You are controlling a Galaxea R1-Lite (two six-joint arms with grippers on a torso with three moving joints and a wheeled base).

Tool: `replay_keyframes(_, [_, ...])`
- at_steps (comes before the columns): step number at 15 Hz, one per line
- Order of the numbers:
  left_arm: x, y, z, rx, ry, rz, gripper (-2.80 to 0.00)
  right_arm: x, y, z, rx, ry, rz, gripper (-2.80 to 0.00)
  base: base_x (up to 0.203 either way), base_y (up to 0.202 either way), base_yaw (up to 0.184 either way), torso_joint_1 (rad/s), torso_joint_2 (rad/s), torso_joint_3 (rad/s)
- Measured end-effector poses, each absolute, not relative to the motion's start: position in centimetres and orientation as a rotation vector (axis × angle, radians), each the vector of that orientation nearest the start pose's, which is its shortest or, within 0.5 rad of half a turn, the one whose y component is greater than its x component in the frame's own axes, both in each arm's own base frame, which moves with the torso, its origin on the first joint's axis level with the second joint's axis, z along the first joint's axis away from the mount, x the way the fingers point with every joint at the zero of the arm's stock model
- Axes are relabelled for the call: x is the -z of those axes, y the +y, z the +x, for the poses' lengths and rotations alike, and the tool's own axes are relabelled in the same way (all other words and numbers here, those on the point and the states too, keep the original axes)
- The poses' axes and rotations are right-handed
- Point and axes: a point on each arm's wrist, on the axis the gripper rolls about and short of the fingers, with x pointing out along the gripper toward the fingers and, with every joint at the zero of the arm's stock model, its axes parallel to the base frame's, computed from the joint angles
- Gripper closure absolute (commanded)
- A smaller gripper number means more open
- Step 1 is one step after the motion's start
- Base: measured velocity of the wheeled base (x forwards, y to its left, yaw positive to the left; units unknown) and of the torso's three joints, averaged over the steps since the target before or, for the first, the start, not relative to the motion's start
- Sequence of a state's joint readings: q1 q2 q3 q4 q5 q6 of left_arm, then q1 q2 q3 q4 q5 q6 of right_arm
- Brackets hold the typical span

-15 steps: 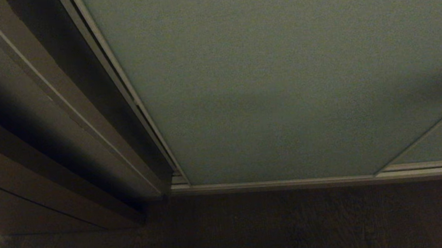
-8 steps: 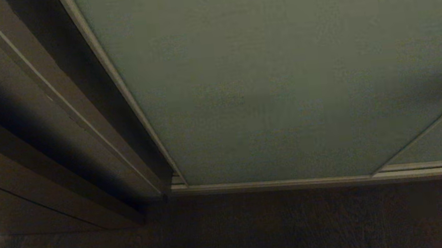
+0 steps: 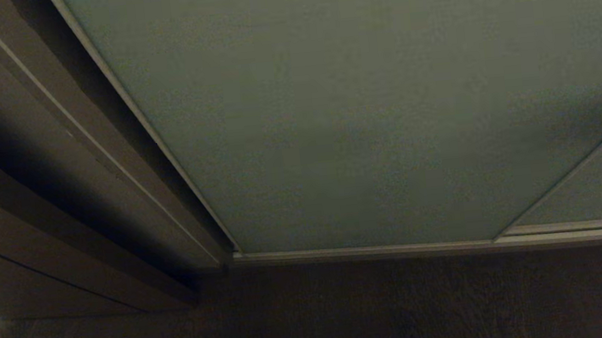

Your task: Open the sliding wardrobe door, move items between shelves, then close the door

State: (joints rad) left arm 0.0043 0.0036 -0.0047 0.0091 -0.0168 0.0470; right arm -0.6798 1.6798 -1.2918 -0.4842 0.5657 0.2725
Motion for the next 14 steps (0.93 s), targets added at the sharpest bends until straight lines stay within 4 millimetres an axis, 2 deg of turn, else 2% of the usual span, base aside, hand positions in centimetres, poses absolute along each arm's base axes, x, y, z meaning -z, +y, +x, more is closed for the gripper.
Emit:
replay_keyframes(4, [-7.6,0.0,-2.3,0.013,0.008,0.047,0.00,-30.2,-16.8,22.7,0.113,-0.056,0.200,0.00,0.000,0.000,0.000,0.000,0.00,0.000])
replay_keyframes(7, [-7.6,0.0,-2.3,0.012,0.008,0.047,0.00,-29.4,-13.7,19.3,0.112,-0.029,0.131,0.00,0.000,0.000,0.000,0.000,0.00,0.000])
replay_keyframes(10, [-7.6,0.0,-2.3,0.012,0.008,0.047,0.00,-27.5,-9.2,15.7,0.091,0.011,0.062,0.00,0.000,0.000,0.000,0.000,0.00,0.000])
replay_keyframes(12, [-7.6,0.0,-2.3,0.013,0.008,0.047,0.00,-25.4,-5.6,12.9,0.047,0.045,0.027,0.00,0.000,0.000,0.000,0.000,0.00,0.000])
replay_keyframes(14, [-7.6,0.0,-2.3,0.013,0.008,0.047,0.00,-23.1,-3.0,9.9,0.010,0.082,0.010,0.00,0.000,0.000,0.000,0.000,0.00,0.000])
